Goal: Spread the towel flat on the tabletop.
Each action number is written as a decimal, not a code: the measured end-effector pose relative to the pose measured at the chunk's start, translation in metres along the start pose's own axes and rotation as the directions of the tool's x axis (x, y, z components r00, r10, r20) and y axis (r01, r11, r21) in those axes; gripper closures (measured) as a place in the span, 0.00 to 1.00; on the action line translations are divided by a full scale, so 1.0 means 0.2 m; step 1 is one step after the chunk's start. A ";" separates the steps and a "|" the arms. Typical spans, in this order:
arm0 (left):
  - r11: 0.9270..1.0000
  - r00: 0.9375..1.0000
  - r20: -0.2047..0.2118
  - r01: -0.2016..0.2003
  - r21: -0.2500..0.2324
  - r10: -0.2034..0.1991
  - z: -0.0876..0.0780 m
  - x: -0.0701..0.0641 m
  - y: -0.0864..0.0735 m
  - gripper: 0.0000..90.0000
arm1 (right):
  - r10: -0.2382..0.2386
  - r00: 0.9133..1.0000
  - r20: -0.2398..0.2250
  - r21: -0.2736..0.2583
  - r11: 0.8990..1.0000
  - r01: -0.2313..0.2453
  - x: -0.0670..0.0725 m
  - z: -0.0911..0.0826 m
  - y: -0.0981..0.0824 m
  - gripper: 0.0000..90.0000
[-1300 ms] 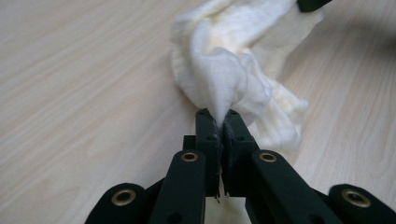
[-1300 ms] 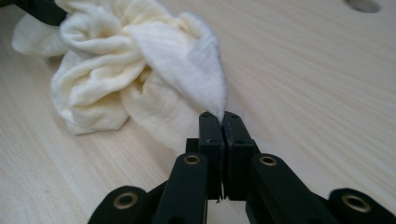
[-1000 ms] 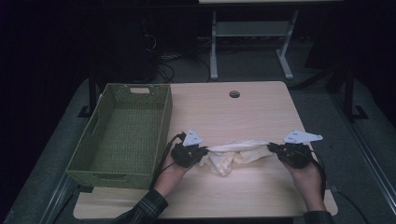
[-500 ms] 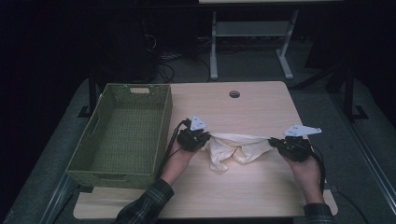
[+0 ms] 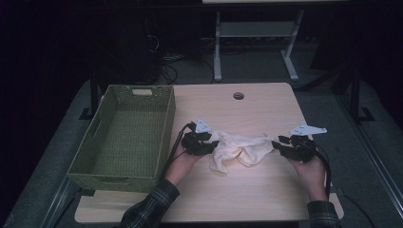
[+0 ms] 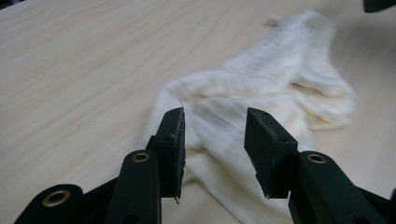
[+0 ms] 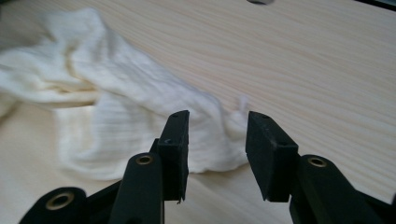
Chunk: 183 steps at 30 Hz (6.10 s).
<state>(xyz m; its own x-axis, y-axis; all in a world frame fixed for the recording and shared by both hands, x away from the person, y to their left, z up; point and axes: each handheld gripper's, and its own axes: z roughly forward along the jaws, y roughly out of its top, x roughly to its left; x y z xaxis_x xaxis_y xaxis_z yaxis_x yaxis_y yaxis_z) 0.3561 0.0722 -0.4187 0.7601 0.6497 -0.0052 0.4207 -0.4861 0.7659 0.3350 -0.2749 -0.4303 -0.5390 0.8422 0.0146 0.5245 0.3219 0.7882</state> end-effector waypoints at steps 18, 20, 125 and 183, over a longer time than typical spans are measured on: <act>0.995 0.994 0.085 -0.068 0.072 0.062 -0.01 -0.22 -0.20 0.54 | -0.118 0.964 -0.239 0.046 0.990 0.133 0.40 0.18 0.00 0.77; 0.994 0.994 0.072 -0.083 0.076 0.078 0.02 -0.23 -0.21 0.52 | -0.131 0.966 -0.221 0.057 0.987 0.147 0.42 0.21 0.00 0.74; 0.986 0.995 0.098 -0.025 0.163 0.008 -0.18 -0.22 -0.30 0.97 | -0.028 0.993 -0.118 0.111 0.993 0.041 0.11 -0.26 -0.32 0.95; 0.989 0.992 -0.062 0.112 0.101 -0.106 0.10 0.09 -0.09 0.65 | -0.076 0.977 -0.202 0.097 0.991 0.097 0.19 -0.08 -0.21 0.78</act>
<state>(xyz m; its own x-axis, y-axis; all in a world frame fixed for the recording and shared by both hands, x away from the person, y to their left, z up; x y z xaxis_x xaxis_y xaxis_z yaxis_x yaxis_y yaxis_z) 0.3721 0.0809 -0.4455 0.6792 0.7324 -0.0469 0.5511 -0.4668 0.6916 0.2811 -0.2628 -0.4537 -0.6988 0.7109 0.0788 0.5315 0.4425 0.7222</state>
